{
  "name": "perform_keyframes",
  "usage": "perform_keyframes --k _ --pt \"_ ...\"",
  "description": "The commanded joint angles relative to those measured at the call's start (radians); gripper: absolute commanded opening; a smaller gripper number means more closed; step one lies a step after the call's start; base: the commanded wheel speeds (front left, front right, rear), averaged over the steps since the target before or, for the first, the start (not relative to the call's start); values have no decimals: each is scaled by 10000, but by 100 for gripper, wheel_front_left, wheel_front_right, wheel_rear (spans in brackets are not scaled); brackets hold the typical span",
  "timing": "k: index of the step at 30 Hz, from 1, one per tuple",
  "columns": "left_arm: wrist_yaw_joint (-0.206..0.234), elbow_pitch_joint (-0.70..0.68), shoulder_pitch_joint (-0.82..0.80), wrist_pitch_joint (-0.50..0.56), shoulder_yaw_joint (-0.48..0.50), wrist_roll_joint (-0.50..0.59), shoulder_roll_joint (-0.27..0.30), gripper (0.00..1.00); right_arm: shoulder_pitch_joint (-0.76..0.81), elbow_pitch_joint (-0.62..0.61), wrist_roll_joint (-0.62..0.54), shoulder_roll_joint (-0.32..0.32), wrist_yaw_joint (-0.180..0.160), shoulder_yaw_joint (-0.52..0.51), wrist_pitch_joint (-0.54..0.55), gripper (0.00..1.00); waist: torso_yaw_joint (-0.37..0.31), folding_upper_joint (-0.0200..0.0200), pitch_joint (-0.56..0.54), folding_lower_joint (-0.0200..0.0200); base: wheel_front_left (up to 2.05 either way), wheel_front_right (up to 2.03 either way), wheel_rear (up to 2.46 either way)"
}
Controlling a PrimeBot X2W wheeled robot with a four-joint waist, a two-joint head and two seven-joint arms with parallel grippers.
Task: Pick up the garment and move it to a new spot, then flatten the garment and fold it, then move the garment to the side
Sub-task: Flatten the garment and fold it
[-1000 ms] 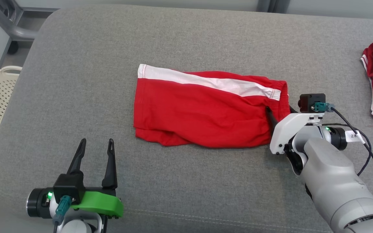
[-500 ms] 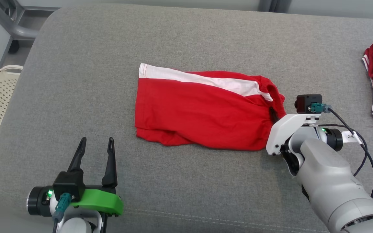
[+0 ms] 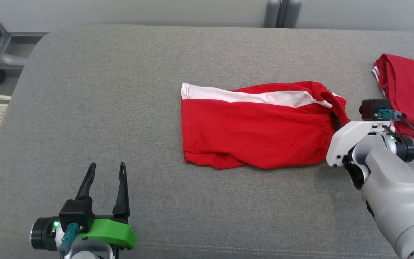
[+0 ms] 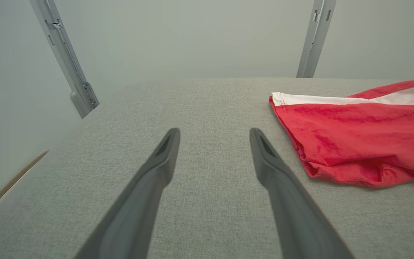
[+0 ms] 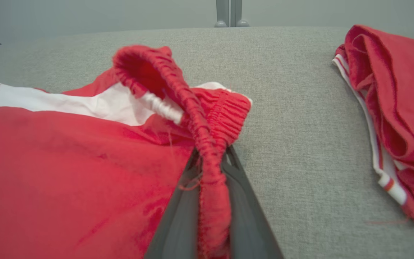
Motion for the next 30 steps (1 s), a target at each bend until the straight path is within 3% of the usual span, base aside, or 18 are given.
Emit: perform_keyframes --k 1,6,12,17,24,30 --pt "-32 -14 80 4 23 -13 4 100 171 -251 257 -27 -15 184 116 0 -185 0 -117 0 0 0 0" --pt "-71 25 78 4 0 -23 -7 100 437 -1449 1478 57 -15 942 1035 0 -329 0 -163 0 0 0 0" --pt "-112 100 97 4 -52 -39 -15 100 1034 -3602 4181 -206 -14 1693 2765 0 -363 0 -279 0 0 0 0" --pt "-110 134 115 4 -183 -90 -26 100 1255 -4741 5904 -419 -9 1846 3439 0 -225 0 -370 0 0 0 0" --pt "-88 196 79 4 -446 -240 -40 100 984 -4891 6862 -259 -8 1980 3847 0 145 0 -383 0 0 0 0" --pt "25 235 -47 4 -779 -487 -46 100 457 -4138 7073 137 -8 2128 3926 0 596 0 -355 0 0 0 0"
